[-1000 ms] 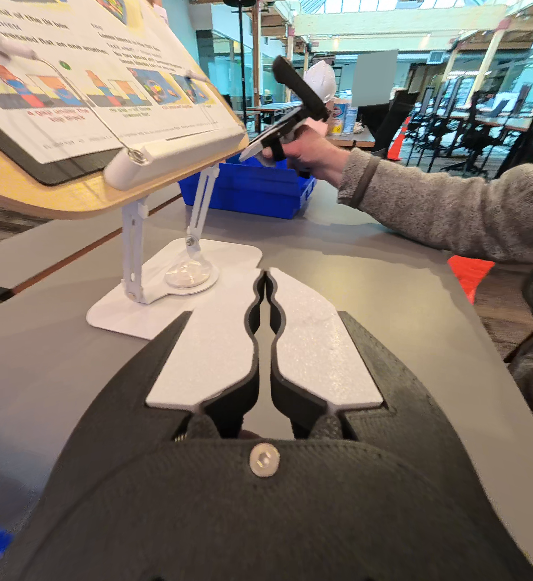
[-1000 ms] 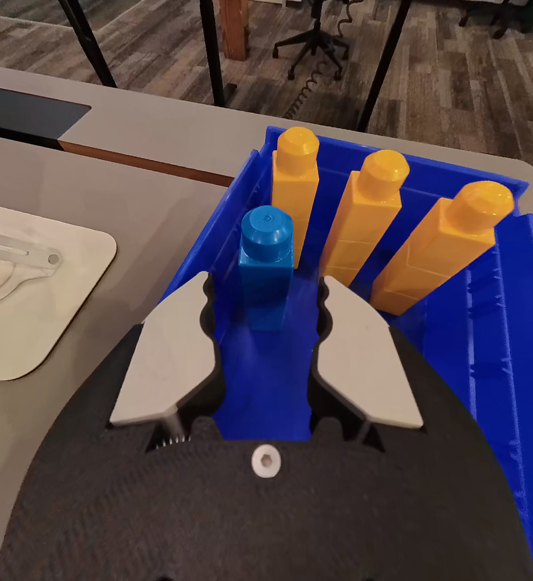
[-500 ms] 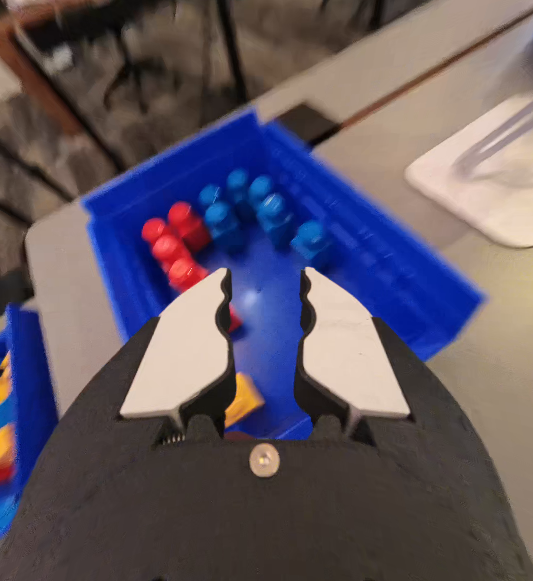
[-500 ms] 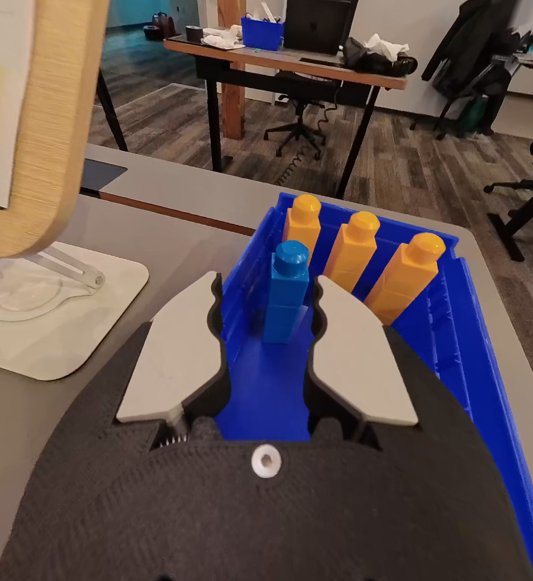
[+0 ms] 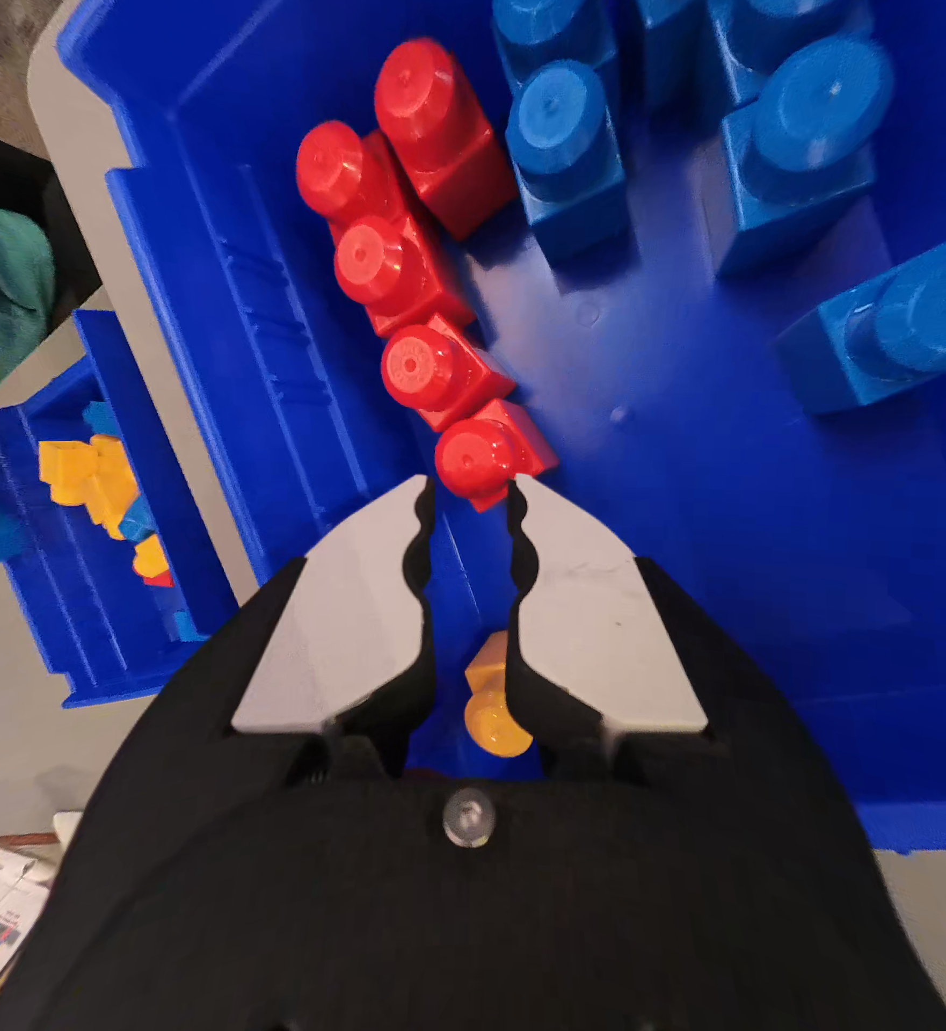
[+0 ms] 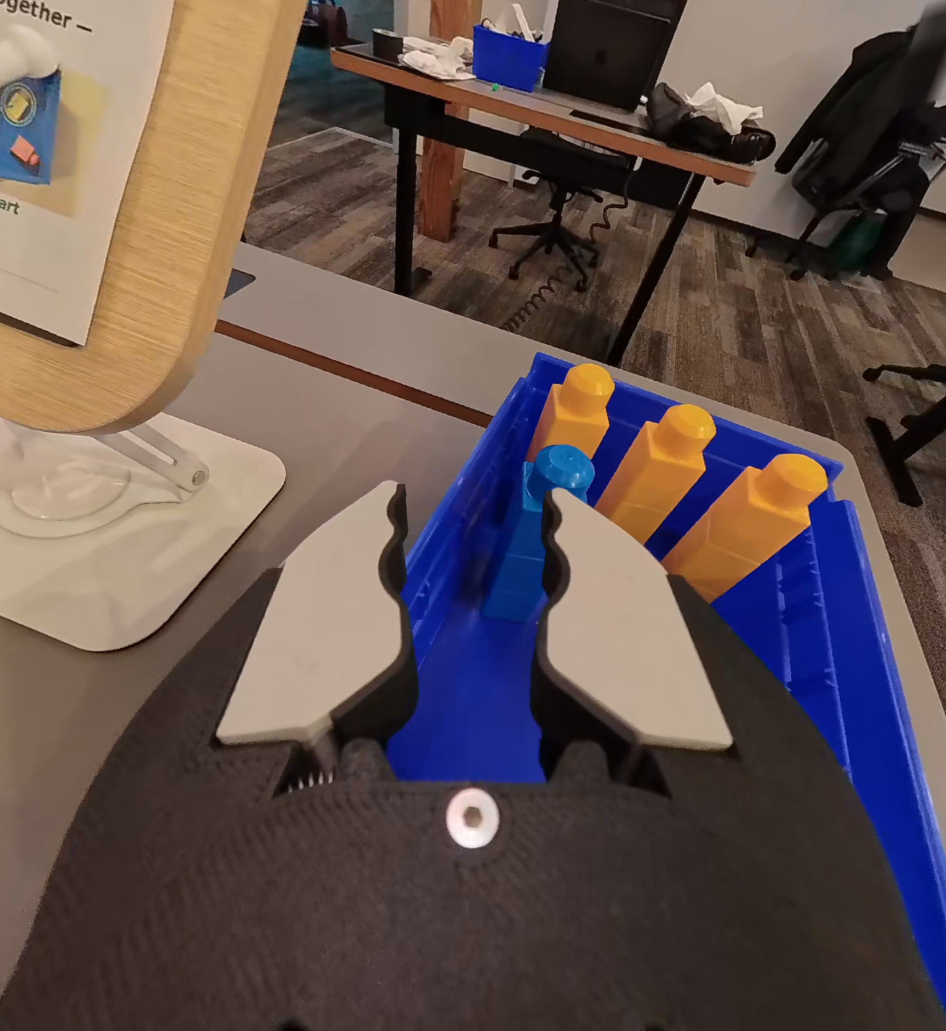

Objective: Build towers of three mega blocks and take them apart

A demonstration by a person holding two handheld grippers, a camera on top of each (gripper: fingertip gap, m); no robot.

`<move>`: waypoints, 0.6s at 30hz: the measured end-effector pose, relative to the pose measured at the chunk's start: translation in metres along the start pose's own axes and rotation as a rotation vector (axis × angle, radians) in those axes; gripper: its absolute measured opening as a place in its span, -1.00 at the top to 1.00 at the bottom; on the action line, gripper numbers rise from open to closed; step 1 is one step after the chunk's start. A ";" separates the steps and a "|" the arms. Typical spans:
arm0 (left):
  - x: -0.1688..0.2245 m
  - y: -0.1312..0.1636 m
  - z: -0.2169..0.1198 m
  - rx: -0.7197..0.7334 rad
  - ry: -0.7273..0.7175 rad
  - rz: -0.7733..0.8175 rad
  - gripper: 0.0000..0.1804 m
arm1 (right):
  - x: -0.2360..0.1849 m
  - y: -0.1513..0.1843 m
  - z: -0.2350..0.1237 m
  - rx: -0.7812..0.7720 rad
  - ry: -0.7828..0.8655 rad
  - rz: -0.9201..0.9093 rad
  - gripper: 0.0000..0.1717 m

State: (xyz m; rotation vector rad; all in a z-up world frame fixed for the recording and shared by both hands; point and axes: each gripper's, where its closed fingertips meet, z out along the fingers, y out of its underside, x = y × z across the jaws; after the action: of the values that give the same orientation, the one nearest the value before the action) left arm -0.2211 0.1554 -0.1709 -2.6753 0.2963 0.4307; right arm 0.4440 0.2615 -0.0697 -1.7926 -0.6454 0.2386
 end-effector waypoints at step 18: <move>0.015 0.002 0.048 -0.102 0.125 -0.129 0.54 | -0.005 -0.005 -0.003 0.016 -0.030 -0.010 0.54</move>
State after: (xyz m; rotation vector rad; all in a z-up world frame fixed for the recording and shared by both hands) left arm -0.2200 0.1720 -0.2182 -2.8066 0.1403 0.2455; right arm 0.4395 0.2569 -0.0645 -1.7732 -0.6718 0.2636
